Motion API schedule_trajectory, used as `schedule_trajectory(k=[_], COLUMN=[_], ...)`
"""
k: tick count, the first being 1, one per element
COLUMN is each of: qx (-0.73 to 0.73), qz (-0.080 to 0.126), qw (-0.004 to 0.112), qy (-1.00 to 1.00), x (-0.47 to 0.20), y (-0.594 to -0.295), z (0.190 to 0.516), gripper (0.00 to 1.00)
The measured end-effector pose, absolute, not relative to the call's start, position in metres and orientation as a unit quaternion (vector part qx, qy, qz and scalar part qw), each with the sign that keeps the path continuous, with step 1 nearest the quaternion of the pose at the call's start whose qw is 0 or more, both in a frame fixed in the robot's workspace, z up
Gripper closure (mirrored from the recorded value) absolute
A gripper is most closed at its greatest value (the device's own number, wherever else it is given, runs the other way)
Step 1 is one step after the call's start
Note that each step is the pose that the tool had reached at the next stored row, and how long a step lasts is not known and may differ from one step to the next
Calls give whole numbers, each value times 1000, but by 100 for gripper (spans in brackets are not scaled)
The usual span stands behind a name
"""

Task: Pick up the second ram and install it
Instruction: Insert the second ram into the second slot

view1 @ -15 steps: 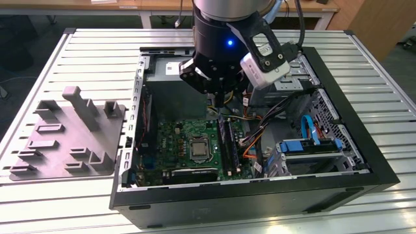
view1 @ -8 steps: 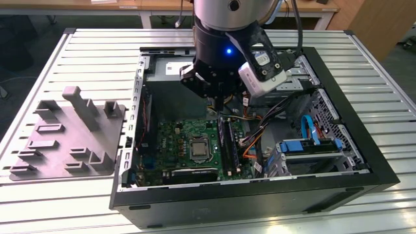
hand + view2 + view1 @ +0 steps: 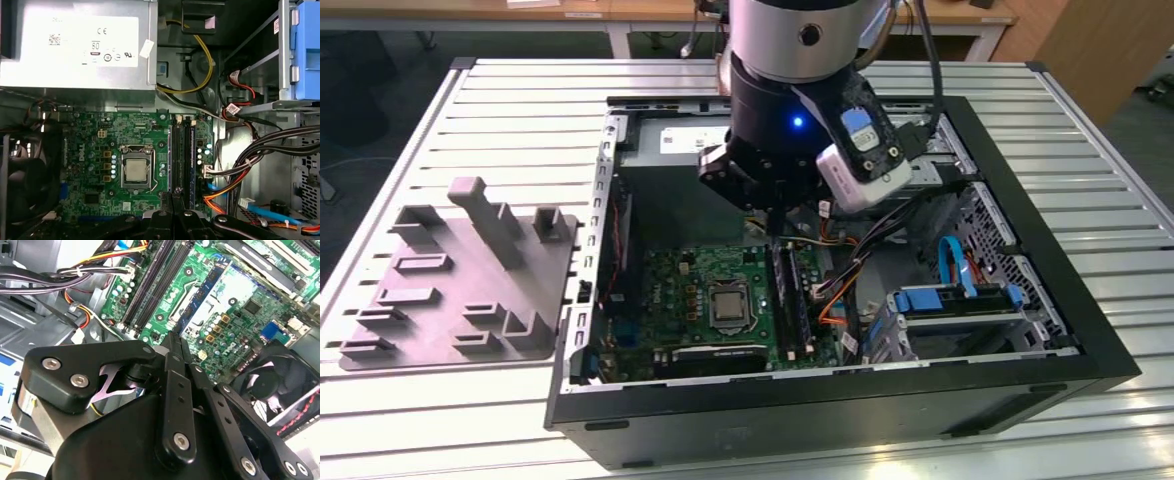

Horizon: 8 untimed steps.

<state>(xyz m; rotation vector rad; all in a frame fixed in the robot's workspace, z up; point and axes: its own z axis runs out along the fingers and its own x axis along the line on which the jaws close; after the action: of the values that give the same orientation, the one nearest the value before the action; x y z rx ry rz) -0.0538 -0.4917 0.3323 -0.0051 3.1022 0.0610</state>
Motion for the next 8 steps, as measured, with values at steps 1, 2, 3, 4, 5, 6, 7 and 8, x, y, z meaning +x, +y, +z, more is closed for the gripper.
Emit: schedule_trajectory(k=[1,2,3,4,5,6,7,8], qx=[-2,-2,-2,-2,-3,-4,-6,-9], qz=[20,20,20,20,20,20,20,20], qw=[19,19,19,19,19,19,19,19], qy=[1000,1000,1000,1000,1000,1000,1000,1000], x=[-52,-50,-48,-47,-46,-45,-44,-44], y=[-492,-492,-492,-492,-492,-492,-492,-492], z=[331,330,328,327,325,323,321,319], gripper=[89,89,89,89,89,89,89,89])
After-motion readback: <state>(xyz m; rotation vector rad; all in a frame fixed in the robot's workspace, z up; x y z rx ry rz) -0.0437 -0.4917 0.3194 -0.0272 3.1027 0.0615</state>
